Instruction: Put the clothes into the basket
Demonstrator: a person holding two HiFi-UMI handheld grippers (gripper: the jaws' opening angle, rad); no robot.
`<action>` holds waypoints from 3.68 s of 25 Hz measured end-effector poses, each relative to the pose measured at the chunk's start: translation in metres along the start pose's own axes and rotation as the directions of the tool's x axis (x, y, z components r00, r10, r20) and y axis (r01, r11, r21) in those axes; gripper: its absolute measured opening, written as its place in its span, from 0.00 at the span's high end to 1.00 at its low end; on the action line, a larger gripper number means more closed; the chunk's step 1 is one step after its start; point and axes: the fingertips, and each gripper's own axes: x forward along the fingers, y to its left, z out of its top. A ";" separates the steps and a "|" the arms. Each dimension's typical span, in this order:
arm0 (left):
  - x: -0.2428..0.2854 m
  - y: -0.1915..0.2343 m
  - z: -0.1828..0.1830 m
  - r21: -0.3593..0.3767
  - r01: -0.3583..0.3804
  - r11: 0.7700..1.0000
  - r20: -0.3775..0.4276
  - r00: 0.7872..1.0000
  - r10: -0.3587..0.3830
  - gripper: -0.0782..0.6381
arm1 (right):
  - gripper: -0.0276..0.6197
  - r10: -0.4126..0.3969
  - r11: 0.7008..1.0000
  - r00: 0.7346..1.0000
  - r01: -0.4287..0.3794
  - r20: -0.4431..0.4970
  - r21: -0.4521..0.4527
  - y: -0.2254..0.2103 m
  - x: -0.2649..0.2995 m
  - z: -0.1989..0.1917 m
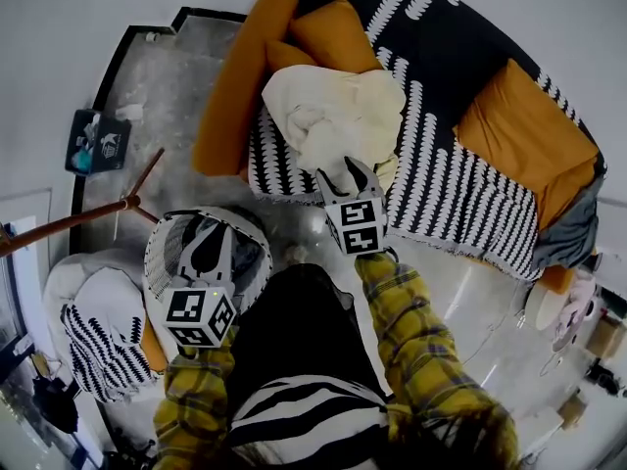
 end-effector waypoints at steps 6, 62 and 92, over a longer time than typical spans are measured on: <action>0.002 0.007 -0.010 -0.009 -0.023 1.000 -0.030 0.999 0.022 0.84 | 0.56 0.004 1.000 1.000 -0.003 -0.028 0.025 -0.002 0.027 -0.006; -0.229 0.067 -0.006 -0.102 -0.132 0.986 0.304 0.940 0.157 0.84 | 0.84 -0.010 0.992 0.892 0.067 0.451 -0.111 0.150 -0.214 0.174; -0.367 0.145 -0.049 -0.313 -0.342 0.886 0.369 0.816 0.445 0.84 | 0.84 0.609 0.773 0.705 -0.426 0.363 -0.471 0.426 -0.268 0.192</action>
